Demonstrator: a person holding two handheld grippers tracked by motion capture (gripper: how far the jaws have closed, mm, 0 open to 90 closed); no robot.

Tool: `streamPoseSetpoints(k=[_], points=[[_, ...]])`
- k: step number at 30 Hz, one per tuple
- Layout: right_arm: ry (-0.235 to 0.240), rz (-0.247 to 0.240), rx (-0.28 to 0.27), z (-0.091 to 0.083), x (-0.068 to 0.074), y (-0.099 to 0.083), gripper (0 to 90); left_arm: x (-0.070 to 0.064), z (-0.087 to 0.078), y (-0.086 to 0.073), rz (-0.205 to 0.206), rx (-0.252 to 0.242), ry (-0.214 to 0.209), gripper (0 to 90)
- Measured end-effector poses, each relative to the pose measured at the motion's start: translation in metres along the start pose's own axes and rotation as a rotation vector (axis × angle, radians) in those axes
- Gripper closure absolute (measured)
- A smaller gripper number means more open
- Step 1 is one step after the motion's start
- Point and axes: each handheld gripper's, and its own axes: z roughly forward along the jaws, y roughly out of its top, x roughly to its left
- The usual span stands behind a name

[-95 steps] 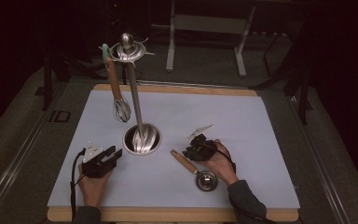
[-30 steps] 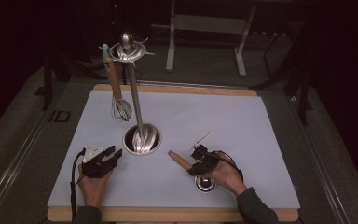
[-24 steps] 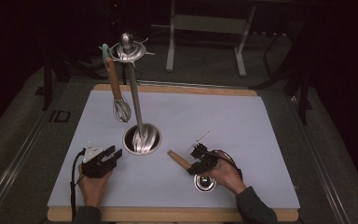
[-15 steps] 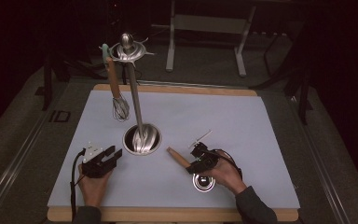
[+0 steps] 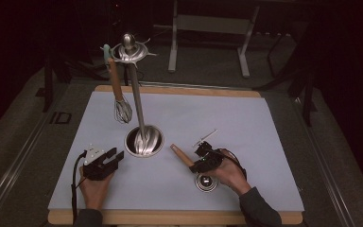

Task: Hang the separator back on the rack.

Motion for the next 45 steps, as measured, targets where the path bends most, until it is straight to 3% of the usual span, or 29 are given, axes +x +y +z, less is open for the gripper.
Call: streamPoseSetpoints(k=[45], points=[[-0.024,-0.023,-0.137,-0.028,-0.005,0.012,70.9,-0.001,-0.002,-0.001,0.009,-0.016,0.01,62.1]])
